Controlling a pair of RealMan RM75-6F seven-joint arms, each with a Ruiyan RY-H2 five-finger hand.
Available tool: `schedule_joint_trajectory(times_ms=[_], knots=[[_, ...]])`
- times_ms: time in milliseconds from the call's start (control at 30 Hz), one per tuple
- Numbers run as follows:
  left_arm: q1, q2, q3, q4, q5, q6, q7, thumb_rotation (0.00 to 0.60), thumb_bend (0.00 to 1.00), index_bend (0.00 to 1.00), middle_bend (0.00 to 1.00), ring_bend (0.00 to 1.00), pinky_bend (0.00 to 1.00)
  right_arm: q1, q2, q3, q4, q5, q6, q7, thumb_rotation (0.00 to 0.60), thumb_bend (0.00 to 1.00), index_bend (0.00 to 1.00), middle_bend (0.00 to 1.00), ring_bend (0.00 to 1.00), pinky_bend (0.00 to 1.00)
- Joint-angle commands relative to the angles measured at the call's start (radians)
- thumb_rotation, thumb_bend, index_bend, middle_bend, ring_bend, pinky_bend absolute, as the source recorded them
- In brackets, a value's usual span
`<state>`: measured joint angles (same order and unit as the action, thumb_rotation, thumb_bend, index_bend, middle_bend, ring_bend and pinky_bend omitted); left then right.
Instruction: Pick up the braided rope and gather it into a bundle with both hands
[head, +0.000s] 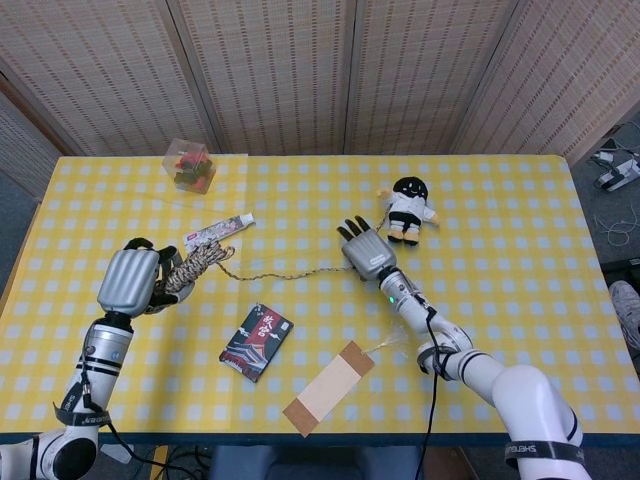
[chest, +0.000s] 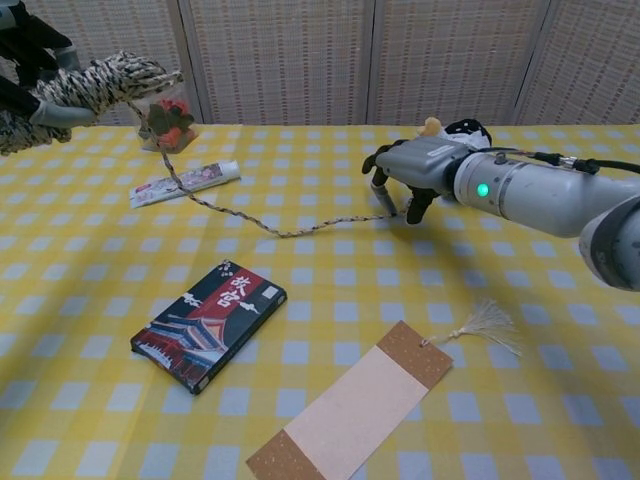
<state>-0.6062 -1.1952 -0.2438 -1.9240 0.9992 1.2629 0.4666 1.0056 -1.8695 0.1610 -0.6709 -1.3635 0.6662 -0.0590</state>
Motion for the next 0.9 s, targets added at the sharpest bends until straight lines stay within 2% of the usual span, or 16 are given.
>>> schedule_joint_trajectory(times_ms=[33, 267, 400, 533, 700, 900], knots=[[-0.015, 0.003, -0.032, 0.017, -0.039, -0.011, -0.018, 0.496, 0.27, 0.70, 0.75, 0.60, 0.24, -0.029, 0.101, 0.011, -0.148, -0.002, 0.055, -0.006, 0.600, 0.32, 0.59, 0.13, 0.00, 0.00], [-0.073, -0.032, -0.090, 0.083, -0.155, -0.033, 0.011, 0.509, 0.27, 0.71, 0.75, 0.60, 0.24, -0.068, 0.291, 0.034, -0.473, -0.008, 0.156, -0.095, 0.600, 0.32, 0.60, 0.13, 0.00, 0.00], [-0.122, -0.069, -0.116, 0.118, -0.238, -0.026, 0.079, 0.507, 0.27, 0.71, 0.75, 0.60, 0.24, -0.078, 0.400, 0.062, -0.676, -0.007, 0.200, -0.157, 0.600, 0.32, 0.60, 0.13, 0.00, 0.00], [-0.169, -0.112, -0.137, 0.147, -0.319, -0.001, 0.152, 0.498, 0.27, 0.71, 0.75, 0.60, 0.24, -0.072, 0.485, 0.093, -0.835, 0.006, 0.214, -0.210, 0.600, 0.32, 0.60, 0.13, 0.00, 0.00], [-0.224, -0.169, -0.157, 0.174, -0.396, 0.021, 0.217, 0.492, 0.27, 0.71, 0.75, 0.60, 0.24, -0.048, 0.559, 0.144, -0.969, 0.036, 0.216, -0.258, 0.600, 0.32, 0.60, 0.13, 0.00, 0.00], [-0.274, -0.230, -0.143, 0.197, -0.414, 0.019, 0.260, 0.501, 0.27, 0.72, 0.75, 0.60, 0.24, 0.006, 0.596, 0.215, -1.054, 0.092, 0.197, -0.266, 0.600, 0.32, 0.61, 0.13, 0.00, 0.00]])
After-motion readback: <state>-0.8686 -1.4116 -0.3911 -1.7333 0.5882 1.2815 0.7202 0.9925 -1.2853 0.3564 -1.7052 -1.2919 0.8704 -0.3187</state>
